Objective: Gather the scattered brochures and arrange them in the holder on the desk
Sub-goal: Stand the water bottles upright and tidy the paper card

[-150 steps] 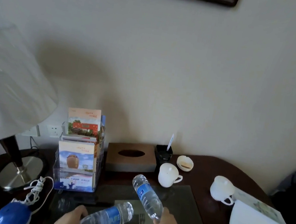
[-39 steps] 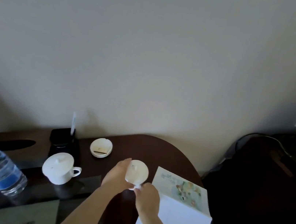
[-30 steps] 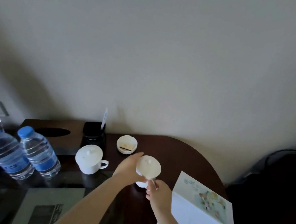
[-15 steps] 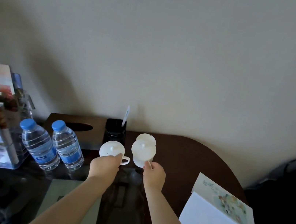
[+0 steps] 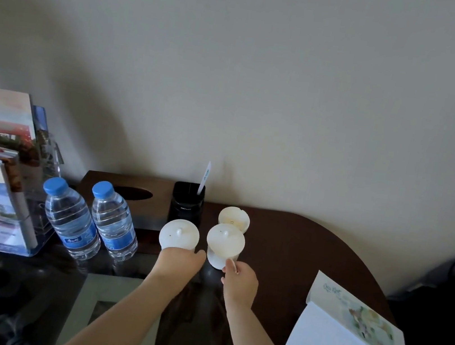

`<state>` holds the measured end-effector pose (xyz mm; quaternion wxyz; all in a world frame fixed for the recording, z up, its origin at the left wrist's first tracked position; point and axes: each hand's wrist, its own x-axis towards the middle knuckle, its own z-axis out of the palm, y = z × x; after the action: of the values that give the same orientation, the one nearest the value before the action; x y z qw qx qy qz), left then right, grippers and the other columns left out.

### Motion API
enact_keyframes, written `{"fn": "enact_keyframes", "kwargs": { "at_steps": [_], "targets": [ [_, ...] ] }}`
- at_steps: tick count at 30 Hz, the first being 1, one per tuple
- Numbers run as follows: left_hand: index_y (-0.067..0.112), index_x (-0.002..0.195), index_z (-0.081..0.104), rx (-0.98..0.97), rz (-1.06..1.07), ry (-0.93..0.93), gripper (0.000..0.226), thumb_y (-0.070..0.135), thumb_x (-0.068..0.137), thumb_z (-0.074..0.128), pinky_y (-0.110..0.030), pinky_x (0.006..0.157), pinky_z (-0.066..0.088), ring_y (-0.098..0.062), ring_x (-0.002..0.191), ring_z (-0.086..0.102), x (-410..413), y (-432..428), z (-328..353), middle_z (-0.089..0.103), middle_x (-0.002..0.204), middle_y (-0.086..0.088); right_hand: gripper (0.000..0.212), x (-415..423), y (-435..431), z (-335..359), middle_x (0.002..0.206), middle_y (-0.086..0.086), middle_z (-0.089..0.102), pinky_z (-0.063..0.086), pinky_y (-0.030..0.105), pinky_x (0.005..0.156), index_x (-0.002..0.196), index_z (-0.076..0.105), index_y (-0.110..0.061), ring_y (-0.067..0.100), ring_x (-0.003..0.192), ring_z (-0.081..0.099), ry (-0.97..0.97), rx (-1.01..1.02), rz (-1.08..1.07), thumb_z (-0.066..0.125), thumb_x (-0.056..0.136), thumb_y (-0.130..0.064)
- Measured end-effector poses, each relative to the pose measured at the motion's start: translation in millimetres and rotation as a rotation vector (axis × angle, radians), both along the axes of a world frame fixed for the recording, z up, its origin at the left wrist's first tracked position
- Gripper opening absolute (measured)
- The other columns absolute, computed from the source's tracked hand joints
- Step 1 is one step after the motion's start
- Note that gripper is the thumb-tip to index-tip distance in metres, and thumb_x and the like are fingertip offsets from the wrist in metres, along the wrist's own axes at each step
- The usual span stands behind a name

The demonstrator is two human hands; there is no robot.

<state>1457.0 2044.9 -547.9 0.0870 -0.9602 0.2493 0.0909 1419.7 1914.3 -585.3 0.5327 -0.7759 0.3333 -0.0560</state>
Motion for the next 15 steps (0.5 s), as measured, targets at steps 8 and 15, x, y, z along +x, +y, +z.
{"fn": "enact_keyframes", "kwargs": {
  "at_steps": [8, 15],
  "targets": [
    [0.019, 0.106, 0.046, -0.327, 0.203, 0.068, 0.017, 0.022, 0.089, 0.048, -0.023, 0.062, 0.040, -0.018, 0.085, 0.057, -13, 42, -14, 0.063, 0.096, 0.001, 0.026, -2, 34, -1, 0.081, 0.008, 0.069, 0.051, 0.029, 0.068, 0.084, 0.069, -0.007, 0.020, 0.078, 0.067, 0.024, 0.003, -0.007, 0.052, 0.094, -0.022],
    [0.022, 0.102, 0.045, -0.397, 0.241, 0.029, 0.014, 0.025, 0.088, 0.049, -0.019, 0.055, 0.037, -0.008, 0.067, 0.049, -16, 48, -22, 0.054, 0.079, 0.009, 0.026, -9, 41, -2, 0.068, -0.008, 0.057, 0.031, 0.012, 0.049, 0.083, 0.072, -0.010, 0.002, 0.058, 0.050, 0.071, -0.041, 0.001, 0.055, 0.093, -0.027]
  ]
}}
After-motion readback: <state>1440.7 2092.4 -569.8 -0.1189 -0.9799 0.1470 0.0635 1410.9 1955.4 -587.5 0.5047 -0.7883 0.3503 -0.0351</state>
